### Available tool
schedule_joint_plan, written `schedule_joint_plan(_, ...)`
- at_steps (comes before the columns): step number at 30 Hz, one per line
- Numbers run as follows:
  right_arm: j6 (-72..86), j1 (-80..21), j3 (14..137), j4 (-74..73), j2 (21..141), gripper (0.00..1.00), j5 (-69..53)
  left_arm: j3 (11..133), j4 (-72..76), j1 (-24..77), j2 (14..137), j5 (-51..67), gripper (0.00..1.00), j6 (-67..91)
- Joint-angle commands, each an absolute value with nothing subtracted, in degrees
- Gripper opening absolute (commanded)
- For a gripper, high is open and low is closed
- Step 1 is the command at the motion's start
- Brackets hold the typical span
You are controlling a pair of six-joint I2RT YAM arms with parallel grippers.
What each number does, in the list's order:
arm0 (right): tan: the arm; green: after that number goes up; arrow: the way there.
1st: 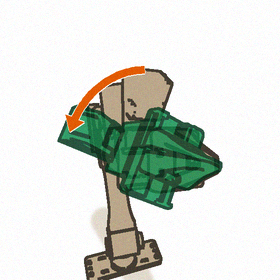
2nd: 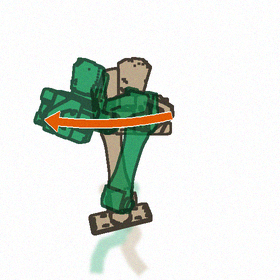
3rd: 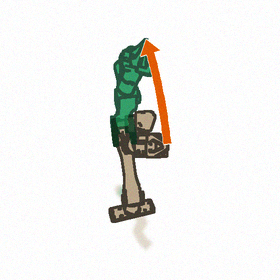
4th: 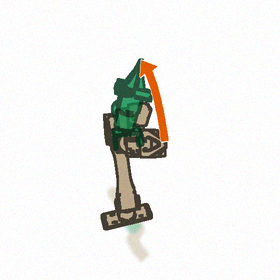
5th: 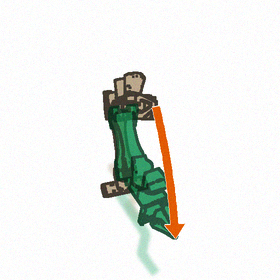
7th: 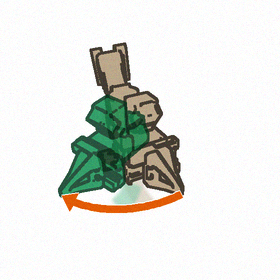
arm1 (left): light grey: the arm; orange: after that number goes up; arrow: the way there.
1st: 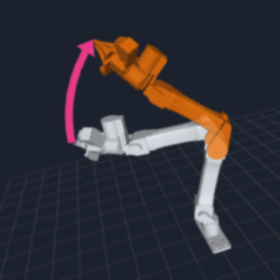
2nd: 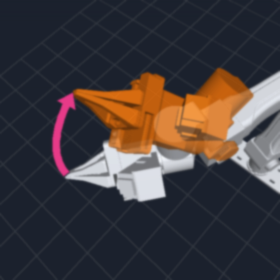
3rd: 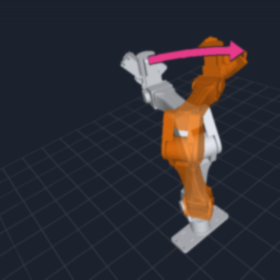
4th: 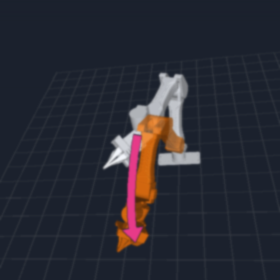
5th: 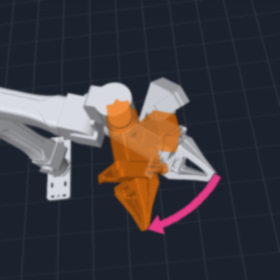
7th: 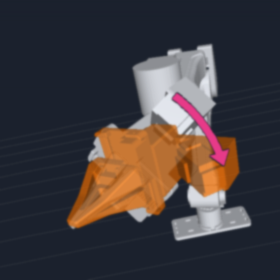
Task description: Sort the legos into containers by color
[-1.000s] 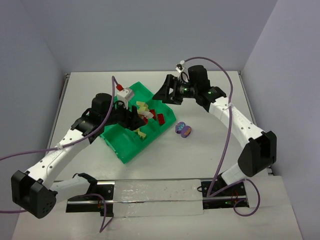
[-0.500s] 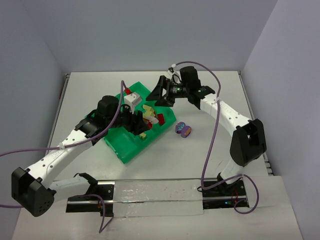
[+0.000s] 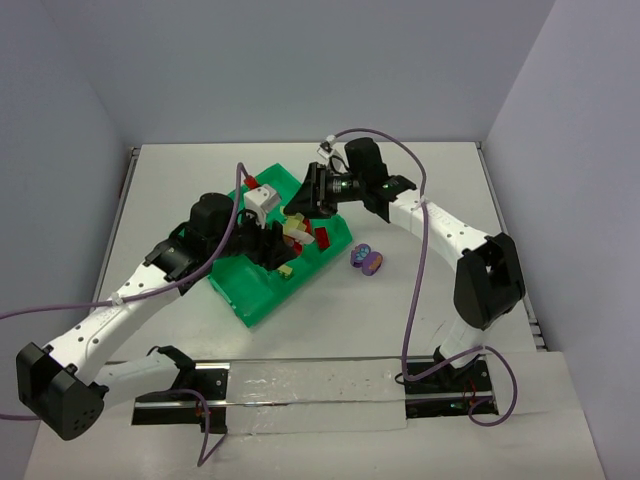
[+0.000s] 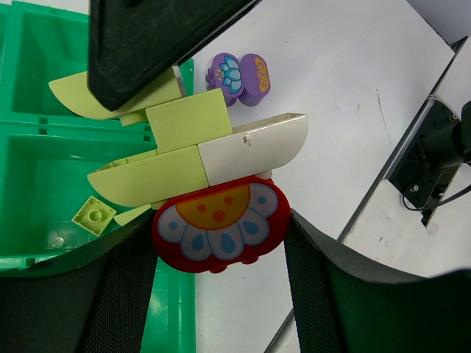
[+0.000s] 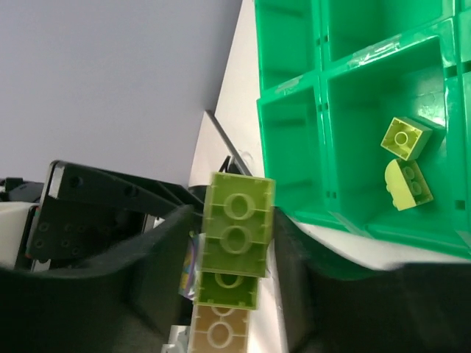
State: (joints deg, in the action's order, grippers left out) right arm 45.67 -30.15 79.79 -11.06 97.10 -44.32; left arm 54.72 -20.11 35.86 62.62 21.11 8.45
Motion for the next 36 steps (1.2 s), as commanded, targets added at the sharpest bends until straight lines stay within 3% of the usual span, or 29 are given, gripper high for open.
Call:
schedule_joint_plan(1,46.02,-30.32,79.07,-7.21,95.01,0.39,-45.53,56.16,-19.04,36.12,60.65,19.25,0.0,7.3)
schedule_joint_plan(3,46.29,-30.29,78.51,-6.76,94.45,0.31,-45.42,56.15,-19.4,36.12,60.51,19.0,0.0,7.19)
schedule_joint_plan(5,46.83,-30.1,78.17,-6.13,93.77,0.08,-45.25,56.02,-19.69,36.12,60.24,18.24,0.0,7.17)
schedule_joint_plan(7,47.34,-29.52,77.82,-5.71,93.18,0.01,-44.64,55.79,-19.97,36.12,59.75,17.53,0.0,7.35)
schedule_joint_plan(20,55.1,-23.47,74.0,4.04,90.26,0.0,-42.89,52.84,-20.91,36.12,55.65,15.23,0.0,9.22)
schedule_joint_plan(29,44.21,-24.18,74.01,-9.75,89.22,0.0,-29.38,54.32,-22.32,35.77,50.43,-2.54,0.0,15.48)
schedule_joint_plan(36,34.9,-34.68,80.38,-19.94,94.93,0.0,-19.9,55.59,-25.27,35.68,47.82,-7.96,0.0,19.52)
